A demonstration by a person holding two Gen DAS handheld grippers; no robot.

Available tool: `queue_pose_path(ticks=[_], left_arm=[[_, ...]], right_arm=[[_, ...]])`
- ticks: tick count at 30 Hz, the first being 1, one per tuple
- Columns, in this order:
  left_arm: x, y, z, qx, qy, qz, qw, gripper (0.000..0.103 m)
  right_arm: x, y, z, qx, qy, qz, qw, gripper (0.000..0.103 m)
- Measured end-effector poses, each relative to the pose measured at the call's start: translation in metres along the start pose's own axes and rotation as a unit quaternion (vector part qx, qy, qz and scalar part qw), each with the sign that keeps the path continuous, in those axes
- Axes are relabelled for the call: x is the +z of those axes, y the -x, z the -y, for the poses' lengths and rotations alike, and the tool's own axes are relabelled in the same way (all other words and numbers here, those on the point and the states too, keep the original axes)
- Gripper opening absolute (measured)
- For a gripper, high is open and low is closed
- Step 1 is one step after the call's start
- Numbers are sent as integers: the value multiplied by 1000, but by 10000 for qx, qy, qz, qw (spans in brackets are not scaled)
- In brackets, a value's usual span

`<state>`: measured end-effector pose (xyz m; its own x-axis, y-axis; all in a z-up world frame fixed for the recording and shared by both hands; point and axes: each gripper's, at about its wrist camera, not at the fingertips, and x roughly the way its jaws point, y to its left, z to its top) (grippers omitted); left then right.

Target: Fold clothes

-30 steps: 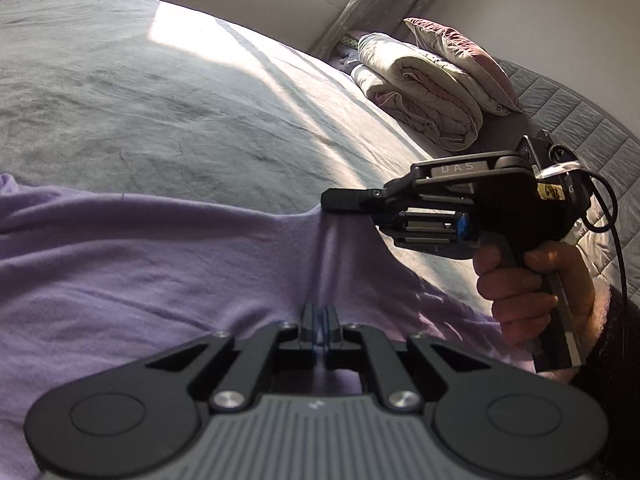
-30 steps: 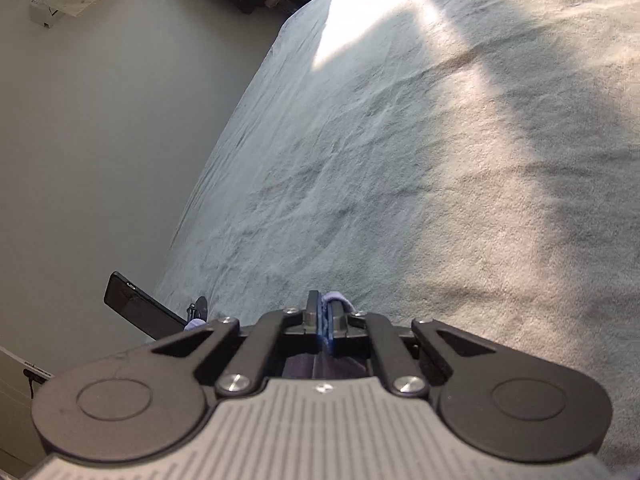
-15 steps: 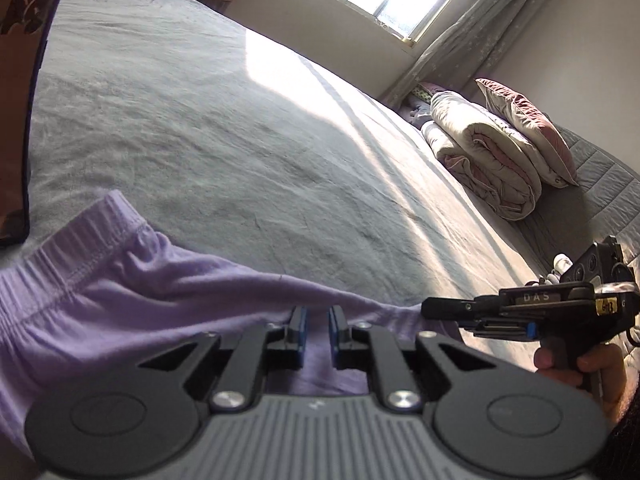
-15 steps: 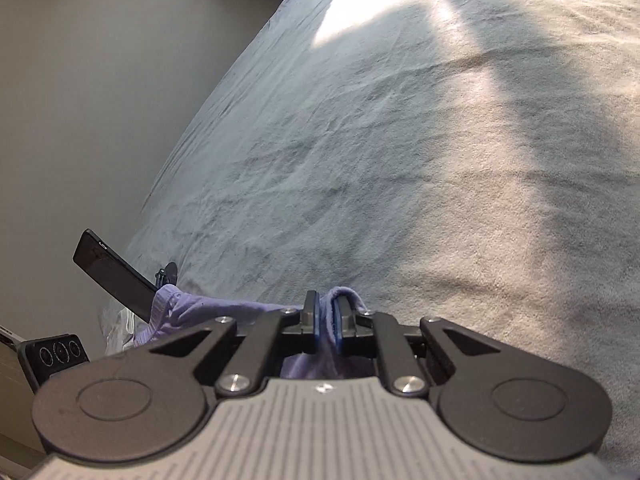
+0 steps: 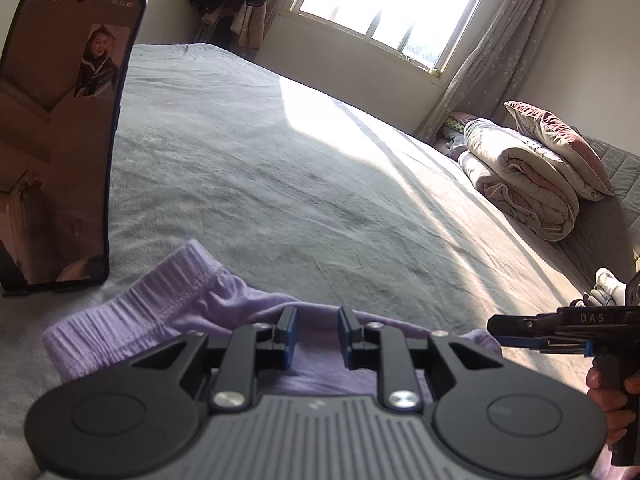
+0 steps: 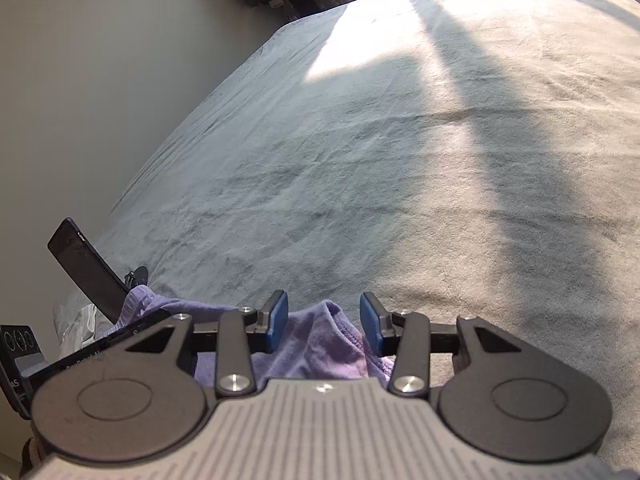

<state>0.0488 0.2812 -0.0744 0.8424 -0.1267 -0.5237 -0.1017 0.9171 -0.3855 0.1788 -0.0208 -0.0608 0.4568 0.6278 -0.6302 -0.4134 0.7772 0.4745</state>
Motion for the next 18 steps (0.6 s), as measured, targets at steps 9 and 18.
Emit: queue_pose_path(ticks=[9,18], left_arm=[[-4,-5,-9,471,-11,-32,9989,9],[-8,7,22,449,-513,90,9976,42]], right_arm=[[-35,-14,-33,-1353,1545,506,9774,24],[-54,28,-43,-1602,1633,884,9695,60]])
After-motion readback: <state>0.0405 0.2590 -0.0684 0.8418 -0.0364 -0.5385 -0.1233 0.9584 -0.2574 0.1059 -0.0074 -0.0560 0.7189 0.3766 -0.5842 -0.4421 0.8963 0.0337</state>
